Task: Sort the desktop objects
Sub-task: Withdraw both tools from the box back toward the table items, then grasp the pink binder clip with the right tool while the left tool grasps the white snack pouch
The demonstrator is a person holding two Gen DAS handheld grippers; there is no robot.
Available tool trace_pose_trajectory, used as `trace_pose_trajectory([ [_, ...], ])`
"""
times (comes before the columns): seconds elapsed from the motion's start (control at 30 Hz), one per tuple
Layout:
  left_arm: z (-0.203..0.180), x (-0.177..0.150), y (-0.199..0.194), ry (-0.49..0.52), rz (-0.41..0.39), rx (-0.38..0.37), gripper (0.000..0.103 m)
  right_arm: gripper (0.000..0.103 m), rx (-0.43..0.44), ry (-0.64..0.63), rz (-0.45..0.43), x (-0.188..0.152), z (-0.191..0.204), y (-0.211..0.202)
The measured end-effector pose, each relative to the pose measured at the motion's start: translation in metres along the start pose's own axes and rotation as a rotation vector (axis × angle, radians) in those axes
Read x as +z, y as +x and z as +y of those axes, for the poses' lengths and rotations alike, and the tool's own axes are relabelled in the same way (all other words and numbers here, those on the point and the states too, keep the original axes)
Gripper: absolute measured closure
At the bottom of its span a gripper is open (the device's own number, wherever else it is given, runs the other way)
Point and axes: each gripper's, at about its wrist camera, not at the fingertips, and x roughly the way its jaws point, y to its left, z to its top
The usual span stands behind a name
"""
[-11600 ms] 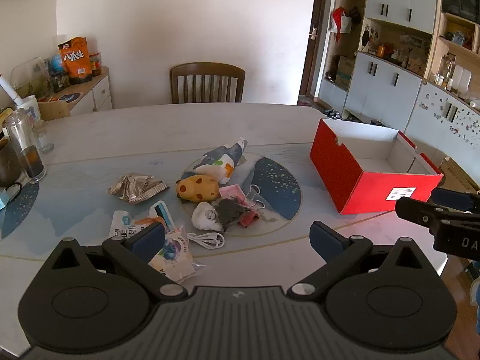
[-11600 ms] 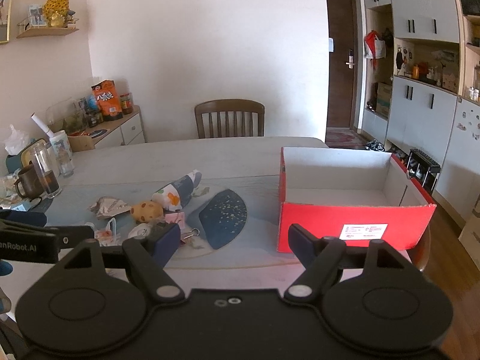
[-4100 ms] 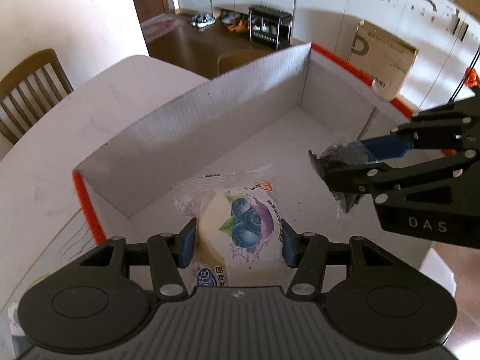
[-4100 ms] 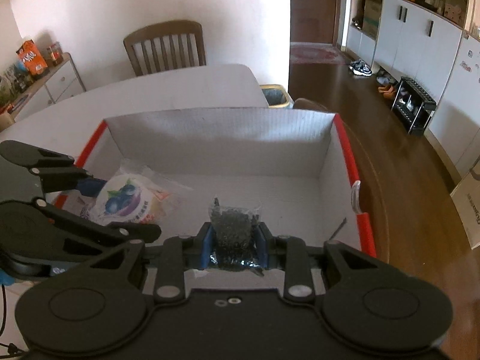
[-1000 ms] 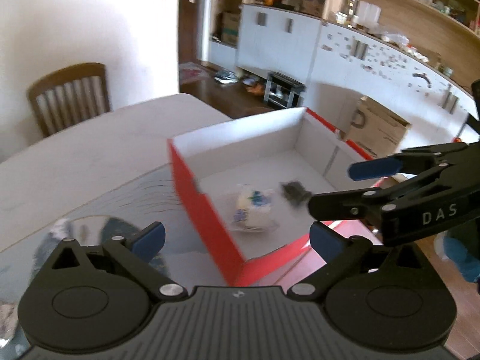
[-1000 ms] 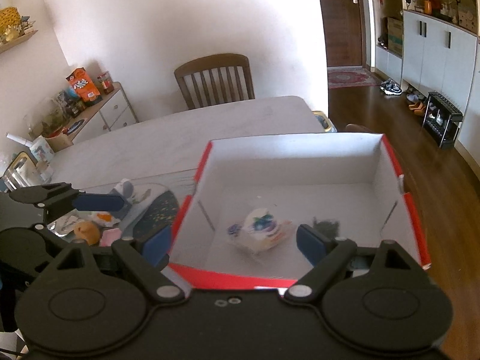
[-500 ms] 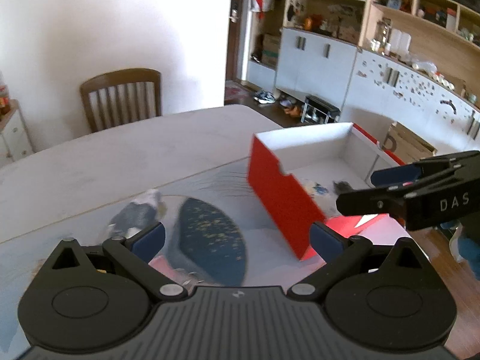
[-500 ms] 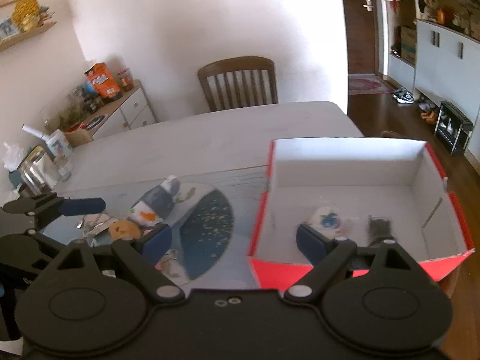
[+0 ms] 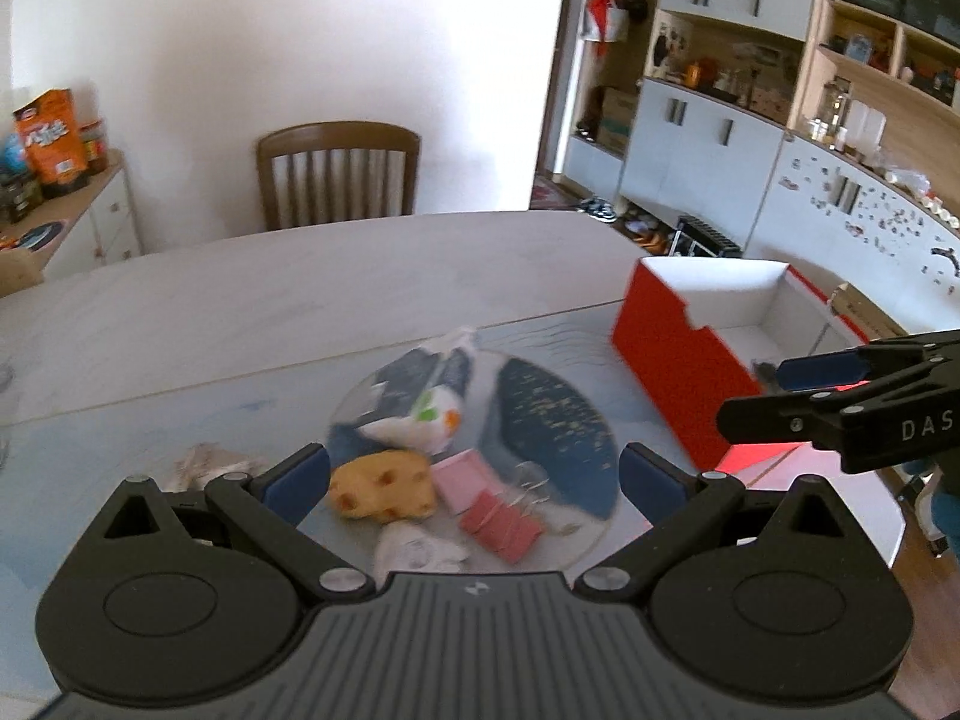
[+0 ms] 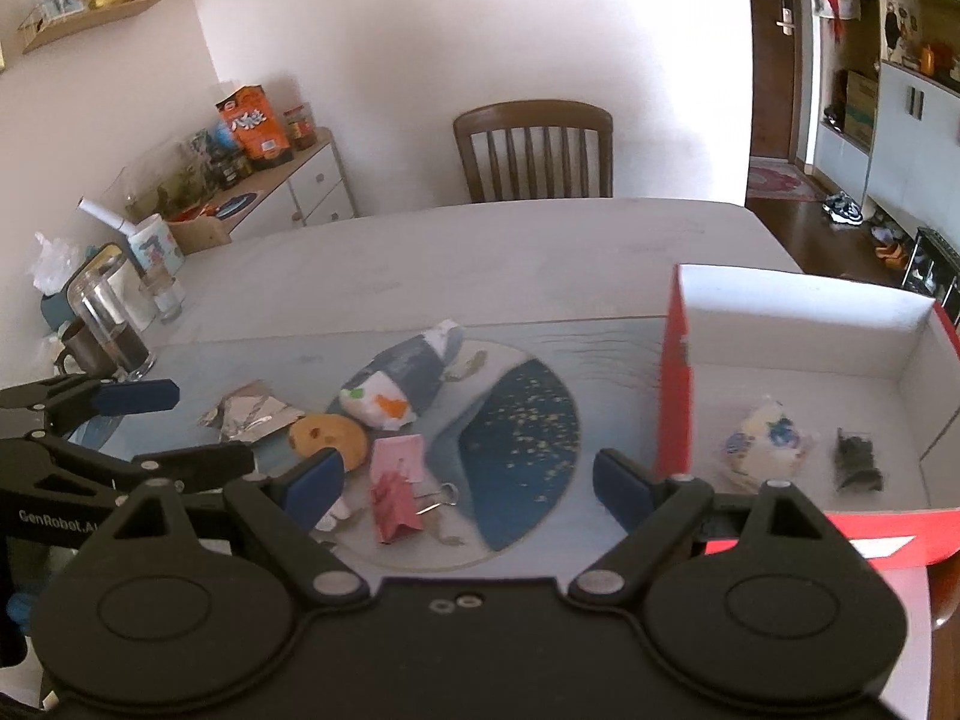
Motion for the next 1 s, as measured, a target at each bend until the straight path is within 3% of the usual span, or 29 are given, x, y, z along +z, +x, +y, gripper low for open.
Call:
trace_pose_trajectory([
  [0.27,0.039,-0.028,-0.010,-0.020,0.003,0.054,0.000,0.013,-0.011,-0.035,0.023,-0.006,0.035,0.020],
  [0.47,0.069,-0.045,-0.013,-0.079,0.012,0.138,0.000,0.013,-0.012,-0.074,0.040,-0.009,0.056,0.035],
  [0.87,0.095,-0.076,0.008,-0.065,0.091,0.135,0.000,0.013,-0.026,-0.103,0.098,-0.017,0.071,0.076],
  [1.0,0.097,-0.082,0.016,-0.009,0.093,0.110,0.000,0.013,-0.031,-0.102,0.126,-0.022,0.069,0.087],
])
